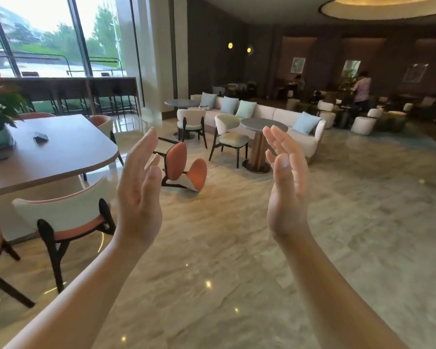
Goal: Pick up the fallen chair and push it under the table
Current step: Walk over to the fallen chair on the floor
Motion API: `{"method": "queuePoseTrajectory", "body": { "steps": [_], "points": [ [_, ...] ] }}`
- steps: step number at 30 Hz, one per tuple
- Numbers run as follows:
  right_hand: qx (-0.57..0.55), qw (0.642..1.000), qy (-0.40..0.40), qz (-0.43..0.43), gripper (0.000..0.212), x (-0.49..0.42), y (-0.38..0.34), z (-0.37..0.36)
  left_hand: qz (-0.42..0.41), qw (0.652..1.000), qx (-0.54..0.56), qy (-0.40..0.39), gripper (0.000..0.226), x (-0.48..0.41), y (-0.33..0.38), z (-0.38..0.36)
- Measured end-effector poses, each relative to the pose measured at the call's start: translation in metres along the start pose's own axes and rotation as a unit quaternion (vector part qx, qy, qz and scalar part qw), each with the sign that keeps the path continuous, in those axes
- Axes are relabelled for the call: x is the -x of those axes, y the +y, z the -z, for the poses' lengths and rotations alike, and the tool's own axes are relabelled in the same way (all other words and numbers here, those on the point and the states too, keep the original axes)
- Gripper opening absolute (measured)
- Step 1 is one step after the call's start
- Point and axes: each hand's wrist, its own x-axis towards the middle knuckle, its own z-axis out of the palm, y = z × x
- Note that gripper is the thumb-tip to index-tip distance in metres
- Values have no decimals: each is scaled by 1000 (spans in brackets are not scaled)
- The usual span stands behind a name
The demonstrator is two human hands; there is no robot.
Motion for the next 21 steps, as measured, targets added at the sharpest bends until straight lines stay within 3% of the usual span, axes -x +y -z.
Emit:
{"method": "queuePoseTrajectory", "body": {
  "steps": [3,5,11,14,18,21],
  "points": [
    [-4,1000,0,-4,43,-59,90,-14,10,1000,8,4,58,-46,-89,-31],
    [-4,1000,4,3,40,-96,149,-26,17,1000,7,4,54,-77,-150,-49],
    [3,999,-6,-32,54,-226,303,-69,15,1000,-3,-1,70,-193,-309,-99],
    [12,1000,-1,-25,65,-289,375,-85,36,999,-8,-7,68,-248,-385,-125],
    [15,999,-3,-34,61,-362,479,-102,36,999,-9,-16,64,-305,-488,-161],
    [7,1000,-10,-23,78,-416,562,-113,40,999,-22,-16,60,-346,-570,-198]
  ]
}}
